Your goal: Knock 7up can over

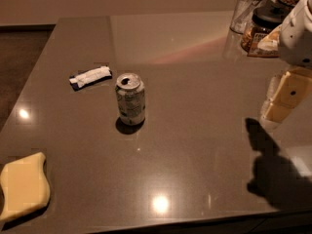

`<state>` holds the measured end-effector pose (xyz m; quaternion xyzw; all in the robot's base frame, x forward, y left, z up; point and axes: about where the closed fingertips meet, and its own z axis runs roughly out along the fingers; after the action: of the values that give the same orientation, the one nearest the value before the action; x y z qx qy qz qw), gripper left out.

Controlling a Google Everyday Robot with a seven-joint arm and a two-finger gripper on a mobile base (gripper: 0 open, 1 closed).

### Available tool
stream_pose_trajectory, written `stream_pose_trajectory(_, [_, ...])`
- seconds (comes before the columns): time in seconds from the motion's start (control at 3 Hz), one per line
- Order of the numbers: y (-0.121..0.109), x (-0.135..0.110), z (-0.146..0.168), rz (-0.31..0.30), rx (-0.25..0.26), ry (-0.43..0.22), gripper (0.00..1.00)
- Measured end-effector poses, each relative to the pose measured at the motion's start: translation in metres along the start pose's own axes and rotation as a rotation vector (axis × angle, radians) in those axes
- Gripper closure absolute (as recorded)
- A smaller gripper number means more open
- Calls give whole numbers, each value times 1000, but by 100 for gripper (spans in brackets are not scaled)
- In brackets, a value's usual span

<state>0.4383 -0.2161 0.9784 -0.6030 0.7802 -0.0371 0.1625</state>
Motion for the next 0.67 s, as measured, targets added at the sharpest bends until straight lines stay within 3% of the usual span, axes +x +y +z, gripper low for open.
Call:
stream_pose_trajectory(0.33, [0,0,0,0,0,0,0])
stream_pose_trajectory(0.67, [3,-17,10,-22,-42,-64,0])
